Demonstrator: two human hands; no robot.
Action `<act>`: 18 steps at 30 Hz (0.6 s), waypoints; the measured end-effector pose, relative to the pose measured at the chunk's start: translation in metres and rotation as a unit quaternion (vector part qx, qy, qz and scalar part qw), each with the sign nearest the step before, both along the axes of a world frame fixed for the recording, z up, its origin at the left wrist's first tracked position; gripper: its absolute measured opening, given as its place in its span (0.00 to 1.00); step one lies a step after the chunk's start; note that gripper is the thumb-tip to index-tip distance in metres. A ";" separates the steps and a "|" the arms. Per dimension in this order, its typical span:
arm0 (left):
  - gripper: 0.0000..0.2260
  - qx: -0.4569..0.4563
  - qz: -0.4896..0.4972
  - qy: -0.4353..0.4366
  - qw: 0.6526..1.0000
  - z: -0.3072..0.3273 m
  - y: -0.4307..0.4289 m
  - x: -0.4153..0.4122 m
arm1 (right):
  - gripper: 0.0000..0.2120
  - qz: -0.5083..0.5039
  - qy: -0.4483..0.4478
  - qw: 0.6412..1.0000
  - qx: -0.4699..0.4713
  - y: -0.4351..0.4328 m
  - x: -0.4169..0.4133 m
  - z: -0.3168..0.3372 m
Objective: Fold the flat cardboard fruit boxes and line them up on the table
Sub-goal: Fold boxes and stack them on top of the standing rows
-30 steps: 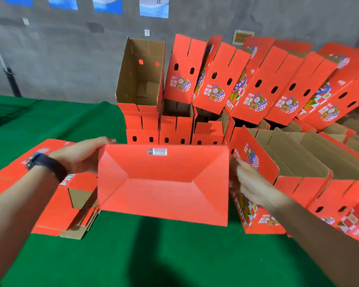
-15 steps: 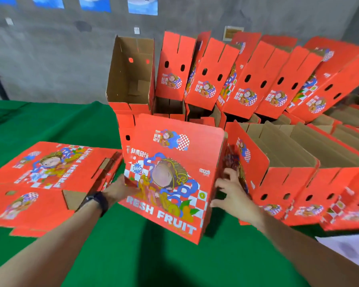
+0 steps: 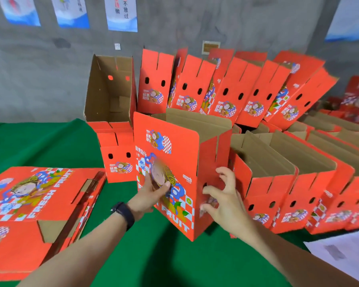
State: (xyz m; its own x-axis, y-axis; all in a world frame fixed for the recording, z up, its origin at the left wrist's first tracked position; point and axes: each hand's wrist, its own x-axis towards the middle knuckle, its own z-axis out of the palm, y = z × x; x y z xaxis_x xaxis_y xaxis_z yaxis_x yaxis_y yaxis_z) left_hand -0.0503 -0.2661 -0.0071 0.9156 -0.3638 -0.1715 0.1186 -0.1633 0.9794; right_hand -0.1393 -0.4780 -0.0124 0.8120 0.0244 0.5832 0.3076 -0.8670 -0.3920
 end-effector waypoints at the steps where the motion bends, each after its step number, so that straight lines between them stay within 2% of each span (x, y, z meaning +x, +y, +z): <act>1: 0.26 -0.015 -0.008 -0.032 0.999 0.007 -0.007 -0.002 | 0.15 -0.011 -0.017 1.000 0.006 0.000 0.001 0.008; 3: 0.20 -0.017 -0.034 -0.115 0.993 0.020 -0.019 -0.006 | 0.16 -0.025 -0.066 0.997 0.016 -0.002 0.004 0.026; 6: 0.30 0.056 -0.055 -0.255 0.964 0.035 -0.039 -0.016 | 0.17 -0.033 -0.151 0.988 0.022 -0.008 0.010 0.056; 7: 0.31 0.084 -0.046 -0.295 0.951 0.038 -0.046 -0.018 | 0.17 -0.041 -0.161 0.986 0.029 -0.012 0.012 0.067; 9: 0.31 0.080 -0.039 -0.361 0.928 0.047 -0.061 -0.023 | 0.16 -0.065 -0.171 0.982 0.049 -0.024 0.017 0.086; 13: 0.30 0.060 -0.088 -0.448 0.888 0.081 -0.096 -0.026 | 0.16 -0.118 -0.200 0.970 0.073 -0.064 0.017 0.124; 18: 0.29 0.053 -0.155 -0.472 0.866 0.120 -0.165 -0.018 | 0.17 -0.164 -0.234 0.957 0.045 -0.128 0.005 0.155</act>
